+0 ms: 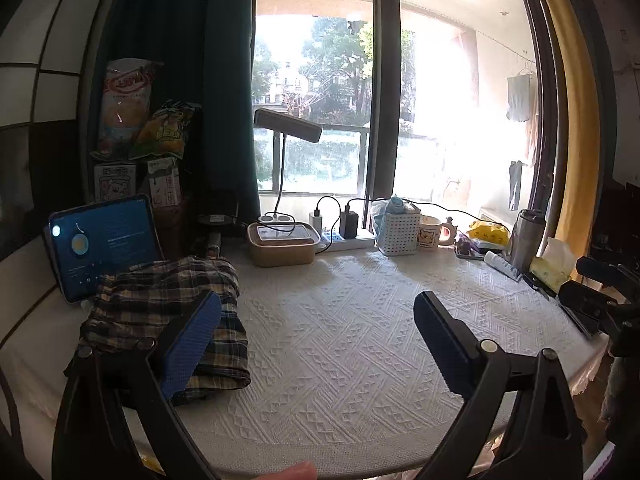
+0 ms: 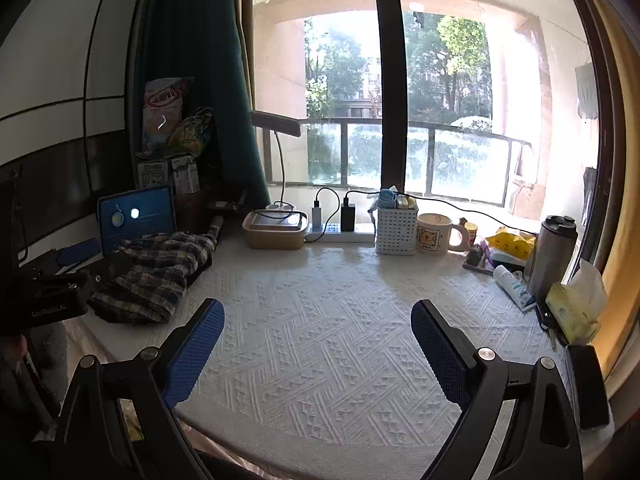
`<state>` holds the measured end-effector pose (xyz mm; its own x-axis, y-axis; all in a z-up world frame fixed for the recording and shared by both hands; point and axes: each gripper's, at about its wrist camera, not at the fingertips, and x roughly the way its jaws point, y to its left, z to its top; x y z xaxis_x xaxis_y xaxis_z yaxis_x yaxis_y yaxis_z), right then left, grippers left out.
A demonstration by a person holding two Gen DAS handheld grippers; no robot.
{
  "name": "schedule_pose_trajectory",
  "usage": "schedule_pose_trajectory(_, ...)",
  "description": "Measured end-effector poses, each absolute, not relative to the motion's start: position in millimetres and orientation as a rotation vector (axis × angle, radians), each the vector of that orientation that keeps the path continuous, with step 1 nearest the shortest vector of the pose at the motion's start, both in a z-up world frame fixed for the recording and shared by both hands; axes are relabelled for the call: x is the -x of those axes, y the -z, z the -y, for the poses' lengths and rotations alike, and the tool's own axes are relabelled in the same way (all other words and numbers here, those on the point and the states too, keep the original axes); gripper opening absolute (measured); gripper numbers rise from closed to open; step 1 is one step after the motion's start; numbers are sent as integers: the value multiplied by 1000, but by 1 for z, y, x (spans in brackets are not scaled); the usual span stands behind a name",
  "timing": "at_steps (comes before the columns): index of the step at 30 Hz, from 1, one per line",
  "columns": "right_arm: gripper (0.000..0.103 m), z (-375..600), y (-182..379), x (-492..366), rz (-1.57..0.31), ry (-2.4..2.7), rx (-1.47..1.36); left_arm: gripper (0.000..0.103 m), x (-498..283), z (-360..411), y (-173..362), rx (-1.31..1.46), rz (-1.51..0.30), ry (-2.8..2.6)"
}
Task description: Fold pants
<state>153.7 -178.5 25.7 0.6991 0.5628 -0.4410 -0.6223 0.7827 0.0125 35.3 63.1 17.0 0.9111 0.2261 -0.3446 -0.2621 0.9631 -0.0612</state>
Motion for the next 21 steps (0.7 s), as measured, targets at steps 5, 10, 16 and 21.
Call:
schedule_pose_trajectory(5, 102, 179, -40, -145, -394, -630, 124, 102, -25, -67, -32, 107, -294, -290)
schedule_pose_trajectory(10, 103, 175, -49, -140, -368, -599, 120, 102, -21, -80, -31, 108, -295, -339)
schedule_pose_trajectory(16, 103, 161, -42, -142, -397, -590, 127, 102, -22, -94, -19, 98, -321, -355)
schedule_pose_trajectory(21, 103, 154, -36, -147, -422, -586, 134, 102, -25, -102, -11, 111, -338, -344)
